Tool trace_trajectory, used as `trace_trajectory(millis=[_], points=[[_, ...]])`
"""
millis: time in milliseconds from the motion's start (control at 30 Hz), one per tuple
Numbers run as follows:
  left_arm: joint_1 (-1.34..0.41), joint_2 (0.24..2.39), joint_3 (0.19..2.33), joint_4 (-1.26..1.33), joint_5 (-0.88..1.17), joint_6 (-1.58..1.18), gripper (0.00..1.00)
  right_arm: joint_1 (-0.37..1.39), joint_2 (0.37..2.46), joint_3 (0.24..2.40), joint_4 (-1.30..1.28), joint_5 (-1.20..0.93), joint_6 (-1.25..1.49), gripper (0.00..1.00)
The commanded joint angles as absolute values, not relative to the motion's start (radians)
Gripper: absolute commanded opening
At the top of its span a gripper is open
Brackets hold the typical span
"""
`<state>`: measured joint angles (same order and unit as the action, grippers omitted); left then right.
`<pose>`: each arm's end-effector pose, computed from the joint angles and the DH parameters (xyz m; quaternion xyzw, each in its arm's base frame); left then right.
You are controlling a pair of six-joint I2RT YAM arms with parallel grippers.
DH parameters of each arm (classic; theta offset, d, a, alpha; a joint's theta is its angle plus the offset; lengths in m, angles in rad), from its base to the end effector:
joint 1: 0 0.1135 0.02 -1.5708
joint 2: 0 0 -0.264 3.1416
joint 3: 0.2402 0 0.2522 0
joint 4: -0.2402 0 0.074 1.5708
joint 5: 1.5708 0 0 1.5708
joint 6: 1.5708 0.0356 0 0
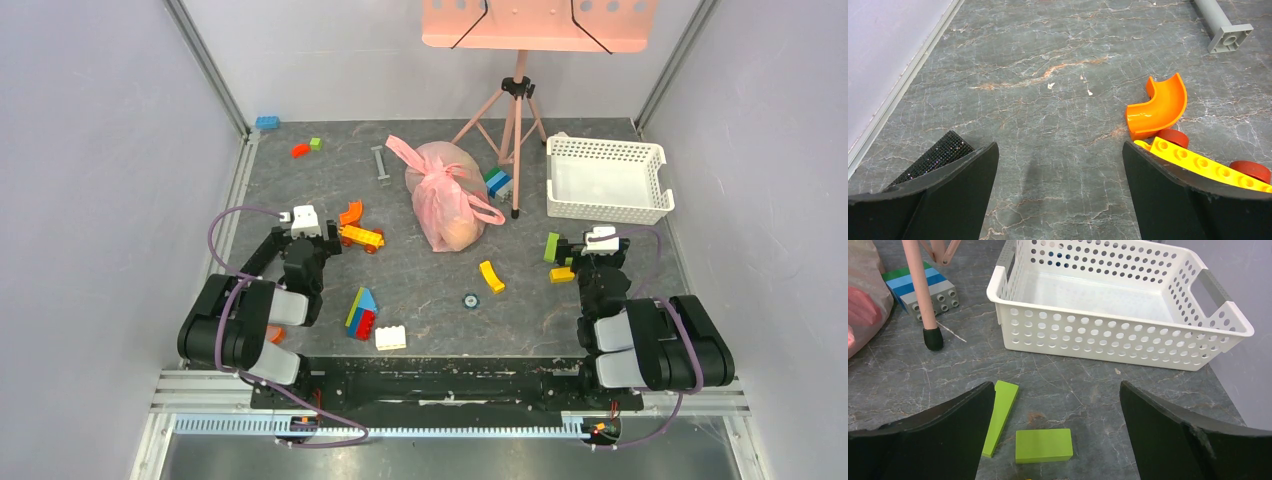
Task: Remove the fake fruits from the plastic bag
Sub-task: Pick up the plastic bag at the center of the board.
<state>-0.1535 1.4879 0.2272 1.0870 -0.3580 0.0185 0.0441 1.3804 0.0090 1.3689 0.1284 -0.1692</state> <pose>0.2349 -0.0237 0.1431 -0.0493 0.7606 0.0933 0.6406 0.1867 0.0037 0.1442 -0.0302 0.7073 -0.0894 0.7006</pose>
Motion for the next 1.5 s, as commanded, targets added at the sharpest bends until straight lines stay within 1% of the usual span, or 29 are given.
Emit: trace_trajectory(millis=[0,600,733,833,900,1000,1167,1467], points=[[-0.150,1.485,0.245,1.119,-0.370,-0.005,1.00,0.050,1.379,-0.080,1.413,0.124,-0.179,0.98],[-0.149,1.479,0.228,1.150,-0.375,-0.005,1.00,0.051,1.380,-0.081,1.414,0.124,-0.179,0.98],[-0.153,1.431,0.195,1.179,-0.363,-0.002,1.00,0.050,1.380,-0.080,1.414,0.123,-0.180,0.98],[-0.168,1.319,0.226,1.018,-0.404,-0.001,1.00,0.050,1.379,-0.080,1.414,0.124,-0.178,0.98],[-0.184,1.239,0.278,0.838,-0.444,-0.012,1.00,0.049,1.380,-0.080,1.414,0.123,-0.179,0.98],[-0.209,1.159,0.387,0.587,-0.509,-0.103,1.00,0.050,1.380,-0.080,1.414,0.123,-0.178,0.98],[-0.243,1.054,0.491,0.326,-0.466,-0.293,1.00,0.050,1.380,-0.080,1.414,0.123,-0.178,0.98],[-0.255,0.960,0.656,-0.050,-0.410,-0.464,1.00,0.051,1.381,-0.081,1.416,0.124,-0.178,0.98]])
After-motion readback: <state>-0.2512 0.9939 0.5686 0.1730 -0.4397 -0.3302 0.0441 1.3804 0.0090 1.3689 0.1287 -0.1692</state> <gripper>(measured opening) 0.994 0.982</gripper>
